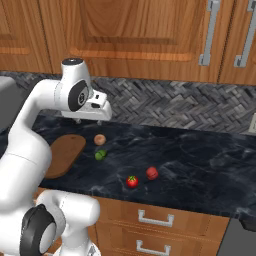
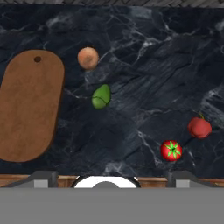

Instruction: Place the avocado, onion, tomato, and bell pepper on the cutting board.

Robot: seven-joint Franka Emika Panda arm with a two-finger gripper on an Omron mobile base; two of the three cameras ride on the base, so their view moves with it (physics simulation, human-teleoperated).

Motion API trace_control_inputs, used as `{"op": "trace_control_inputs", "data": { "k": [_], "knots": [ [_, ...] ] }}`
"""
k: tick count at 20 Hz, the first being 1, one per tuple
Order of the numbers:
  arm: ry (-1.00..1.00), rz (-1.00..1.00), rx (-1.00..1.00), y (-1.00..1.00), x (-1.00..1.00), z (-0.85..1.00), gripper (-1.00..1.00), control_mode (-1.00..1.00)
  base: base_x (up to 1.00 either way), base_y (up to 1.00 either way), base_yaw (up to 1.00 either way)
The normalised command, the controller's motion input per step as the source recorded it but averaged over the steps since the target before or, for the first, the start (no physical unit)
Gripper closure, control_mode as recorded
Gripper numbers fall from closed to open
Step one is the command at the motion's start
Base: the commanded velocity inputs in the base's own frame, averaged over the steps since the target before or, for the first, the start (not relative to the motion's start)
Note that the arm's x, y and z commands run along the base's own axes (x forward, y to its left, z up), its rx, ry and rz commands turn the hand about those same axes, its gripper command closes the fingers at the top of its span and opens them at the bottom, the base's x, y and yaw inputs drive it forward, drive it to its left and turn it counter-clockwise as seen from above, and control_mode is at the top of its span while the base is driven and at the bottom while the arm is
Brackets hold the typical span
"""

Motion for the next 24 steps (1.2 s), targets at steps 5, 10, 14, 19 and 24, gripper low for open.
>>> {"op": "trace_control_inputs", "data": {
  "k": [5, 10, 14, 19, 24],
  "knots": [
    [-0.01, -0.03, 0.00, -0.04, -0.32, -0.12, -1.00, -1.00, 0.00, 0.00, 0.00],
    [0.00, -0.07, 0.02, -0.16, -0.28, -0.21, -1.00, -1.00, 0.00, 0.00, 0.00],
    [0.01, -0.11, 0.03, -0.21, -0.20, -0.19, -1.00, -1.00, 0.00, 0.00, 0.00],
    [0.07, -0.11, 0.00, -0.14, -0.08, -0.10, -1.00, -1.00, 0.00, 0.00, 0.00],
    [0.08, -0.11, 0.00, -0.15, -0.07, -0.15, -1.00, -1.00, 0.00, 0.00, 0.00]
  ]
}}
